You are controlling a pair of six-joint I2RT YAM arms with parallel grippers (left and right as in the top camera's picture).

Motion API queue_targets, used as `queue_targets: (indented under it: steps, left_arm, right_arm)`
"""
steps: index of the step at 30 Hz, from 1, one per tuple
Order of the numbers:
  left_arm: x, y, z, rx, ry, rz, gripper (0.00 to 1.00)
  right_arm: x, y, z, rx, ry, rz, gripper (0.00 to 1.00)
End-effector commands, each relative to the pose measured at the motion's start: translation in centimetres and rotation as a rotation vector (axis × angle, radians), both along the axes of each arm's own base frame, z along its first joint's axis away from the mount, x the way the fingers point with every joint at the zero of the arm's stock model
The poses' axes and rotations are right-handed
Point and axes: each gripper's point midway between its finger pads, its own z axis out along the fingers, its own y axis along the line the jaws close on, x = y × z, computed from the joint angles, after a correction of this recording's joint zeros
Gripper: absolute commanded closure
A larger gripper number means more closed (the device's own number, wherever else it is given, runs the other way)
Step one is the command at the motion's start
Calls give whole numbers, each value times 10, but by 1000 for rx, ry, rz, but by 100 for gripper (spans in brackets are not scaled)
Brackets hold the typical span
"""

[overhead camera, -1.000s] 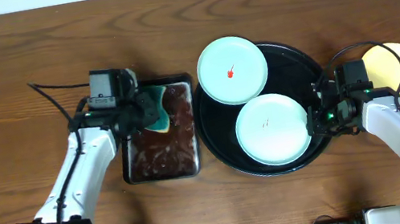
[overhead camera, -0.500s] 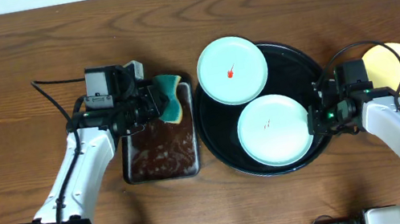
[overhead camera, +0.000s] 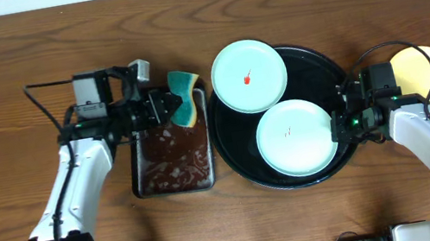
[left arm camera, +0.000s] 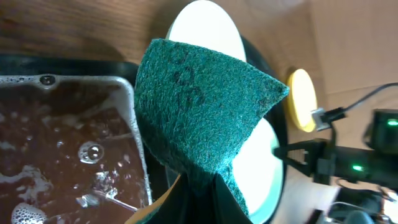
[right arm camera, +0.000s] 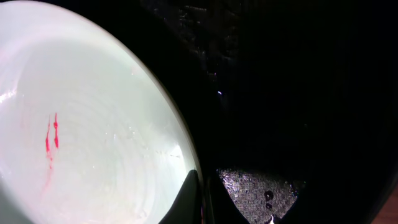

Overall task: Clean dirty plates on tray and stack at the side
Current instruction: 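Lift the green sponge out of the soapy tray with the left gripper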

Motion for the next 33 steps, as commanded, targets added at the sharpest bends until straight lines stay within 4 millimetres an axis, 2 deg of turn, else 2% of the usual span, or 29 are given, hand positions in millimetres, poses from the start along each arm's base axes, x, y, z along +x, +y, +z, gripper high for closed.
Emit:
queue_targets:
  steps: [1,10,33]
  left_arm:
    - [-5,-4,23,-118,-46,-75,93]
    - [-15,-2,46,-234,-138,-178,93]
    - [-8,-1,50,-181,-280,-228,93]
  right_arm:
    - [2,0,0,-12,-10,12,99]
    - [4,0,0,-12,-15,12,99]
    - [4,0,0,-12,-14,13,99]
